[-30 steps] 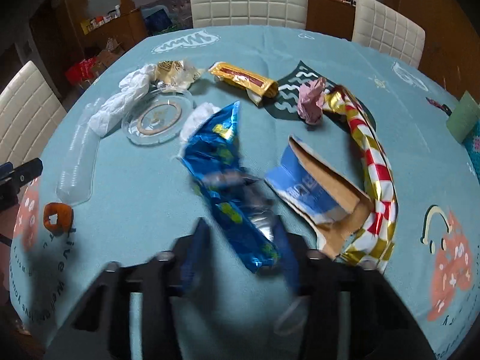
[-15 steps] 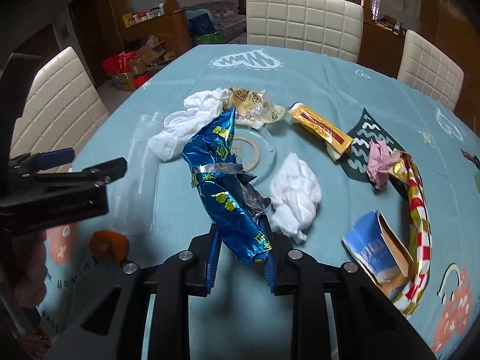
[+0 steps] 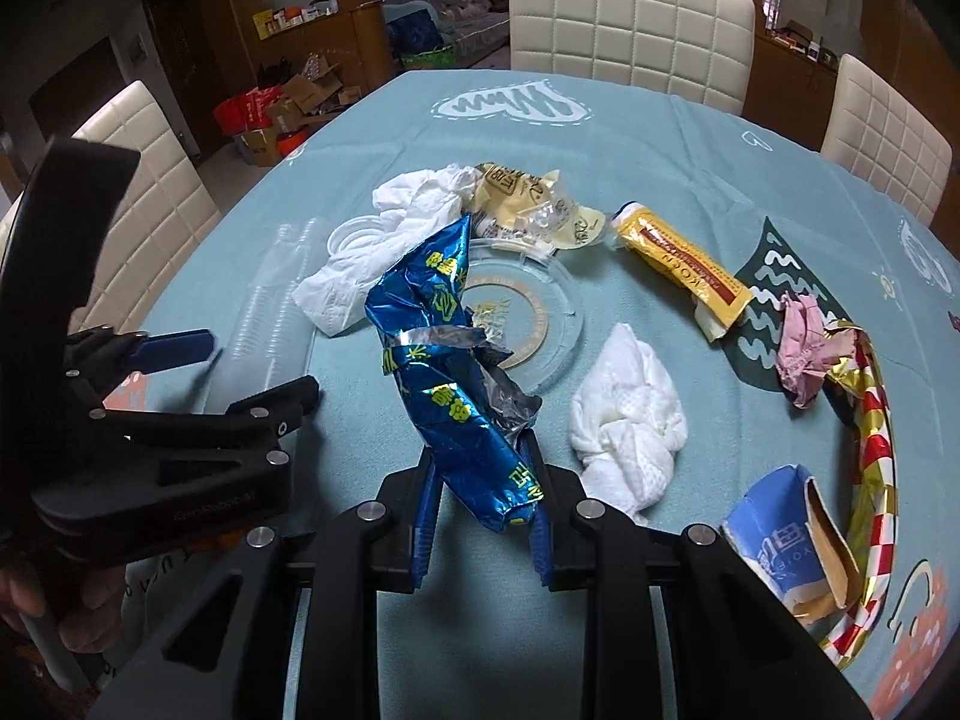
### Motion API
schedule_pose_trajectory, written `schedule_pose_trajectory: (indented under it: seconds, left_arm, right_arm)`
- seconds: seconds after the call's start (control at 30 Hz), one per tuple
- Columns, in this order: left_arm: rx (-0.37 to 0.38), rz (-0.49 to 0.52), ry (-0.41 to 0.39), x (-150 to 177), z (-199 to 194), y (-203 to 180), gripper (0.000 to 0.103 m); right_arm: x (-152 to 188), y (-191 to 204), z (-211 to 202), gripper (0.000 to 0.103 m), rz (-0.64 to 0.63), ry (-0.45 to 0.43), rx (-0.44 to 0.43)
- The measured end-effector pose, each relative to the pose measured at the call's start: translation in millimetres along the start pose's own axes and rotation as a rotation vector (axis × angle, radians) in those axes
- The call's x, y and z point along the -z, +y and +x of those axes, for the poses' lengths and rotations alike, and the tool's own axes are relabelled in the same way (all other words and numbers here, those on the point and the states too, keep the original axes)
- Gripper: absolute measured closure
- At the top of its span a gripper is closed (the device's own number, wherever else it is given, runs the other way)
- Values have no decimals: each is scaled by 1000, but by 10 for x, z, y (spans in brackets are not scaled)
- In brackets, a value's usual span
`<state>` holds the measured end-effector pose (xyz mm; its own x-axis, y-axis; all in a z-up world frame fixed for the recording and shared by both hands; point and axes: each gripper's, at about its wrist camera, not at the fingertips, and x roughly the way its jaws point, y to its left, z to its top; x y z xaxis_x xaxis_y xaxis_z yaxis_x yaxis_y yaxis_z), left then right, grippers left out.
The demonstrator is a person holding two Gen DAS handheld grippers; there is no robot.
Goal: Collect trash
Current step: 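Grasp the stack of clear plastic cups with the left gripper while the right holds the wrapper, then carry cups and wrapper to the clear bin and open both grippers over it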
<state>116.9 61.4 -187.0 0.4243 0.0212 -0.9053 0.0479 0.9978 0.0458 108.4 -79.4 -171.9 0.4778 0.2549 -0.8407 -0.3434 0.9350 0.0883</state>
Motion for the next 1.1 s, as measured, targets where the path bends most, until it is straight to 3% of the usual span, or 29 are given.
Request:
schedule_pose_trajectory:
  seconds: [0.03, 0.33, 0.67, 1.1]
  left_arm:
    - [13, 8, 0, 1, -13, -18, 45]
    - [-14, 3, -46, 98, -235, 28, 57]
    - [-44, -28, -137, 333, -675, 150, 59]
    - [-112, -148, -211, 625, -1112, 514, 59]
  right_arm:
    - [0, 17, 5, 78, -2, 2, -2]
    - [-5, 153, -133, 78, -41, -27, -4]
    - [97, 398, -327, 78, -80, -50, -28]
    - [141, 819, -536, 78, -199, -84, -89]
